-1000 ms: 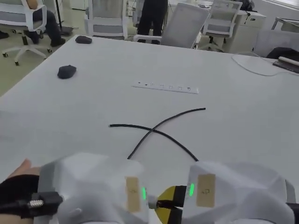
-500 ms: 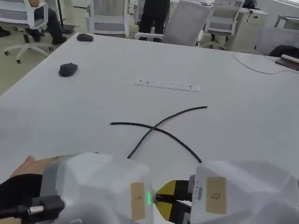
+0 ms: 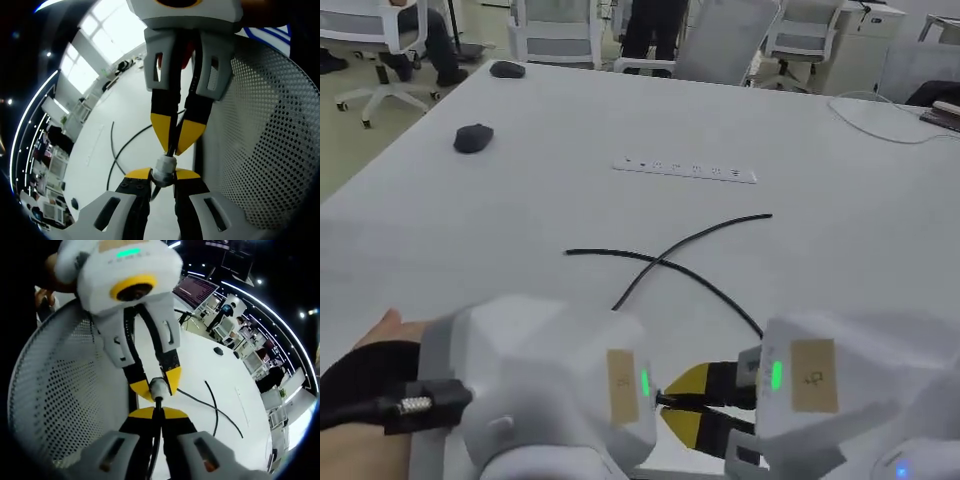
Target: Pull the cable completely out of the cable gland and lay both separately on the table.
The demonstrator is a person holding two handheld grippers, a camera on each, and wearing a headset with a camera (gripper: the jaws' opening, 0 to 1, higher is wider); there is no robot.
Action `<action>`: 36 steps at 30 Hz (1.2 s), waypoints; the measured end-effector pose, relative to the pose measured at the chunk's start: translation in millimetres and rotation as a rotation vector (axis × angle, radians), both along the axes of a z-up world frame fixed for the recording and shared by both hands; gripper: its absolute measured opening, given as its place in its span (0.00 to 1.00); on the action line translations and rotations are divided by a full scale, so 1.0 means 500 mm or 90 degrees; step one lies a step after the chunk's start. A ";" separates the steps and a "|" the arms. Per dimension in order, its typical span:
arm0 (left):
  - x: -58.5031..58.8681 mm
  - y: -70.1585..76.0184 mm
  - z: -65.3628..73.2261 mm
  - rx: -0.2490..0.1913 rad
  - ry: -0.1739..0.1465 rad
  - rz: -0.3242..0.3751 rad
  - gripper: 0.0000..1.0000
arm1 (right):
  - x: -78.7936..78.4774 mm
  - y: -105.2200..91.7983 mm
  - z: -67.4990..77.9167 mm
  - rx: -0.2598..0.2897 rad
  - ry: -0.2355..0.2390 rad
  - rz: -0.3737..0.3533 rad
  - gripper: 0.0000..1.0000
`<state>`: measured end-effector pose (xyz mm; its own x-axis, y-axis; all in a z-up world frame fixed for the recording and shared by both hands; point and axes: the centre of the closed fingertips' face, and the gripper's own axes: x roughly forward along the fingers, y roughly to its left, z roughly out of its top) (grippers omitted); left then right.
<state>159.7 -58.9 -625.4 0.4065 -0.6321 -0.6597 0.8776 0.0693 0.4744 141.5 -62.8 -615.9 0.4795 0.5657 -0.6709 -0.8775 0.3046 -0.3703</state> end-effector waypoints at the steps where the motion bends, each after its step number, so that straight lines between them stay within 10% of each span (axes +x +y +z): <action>1: 0.000 0.001 0.000 0.001 -0.001 0.001 0.17 | -0.003 -0.005 -0.001 -0.015 -0.011 0.013 0.02; 16: 0.008 0.006 0.002 0.001 -0.005 0.019 0.17 | 0.009 -0.147 -0.038 -0.131 -0.009 -0.022 0.02; 21: 0.011 0.008 0.001 0.004 -0.006 0.021 0.17 | 0.015 -0.202 -0.071 -0.180 0.039 -0.099 0.03; 30: 0.021 0.022 -0.005 0.032 -0.024 0.034 0.17 | 0.013 -0.026 -0.017 -0.069 0.020 -0.031 0.15; 36: 0.021 0.023 -0.004 0.033 -0.024 0.033 0.17 | 0.018 0.020 -0.001 -0.030 0.017 -0.028 0.09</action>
<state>170.1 -47.6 -627.4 0.4628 -0.5751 -0.6746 0.8551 0.0890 0.5108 150.6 -53.0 -616.1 0.4848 0.5126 -0.7087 -0.8735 0.3254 -0.3621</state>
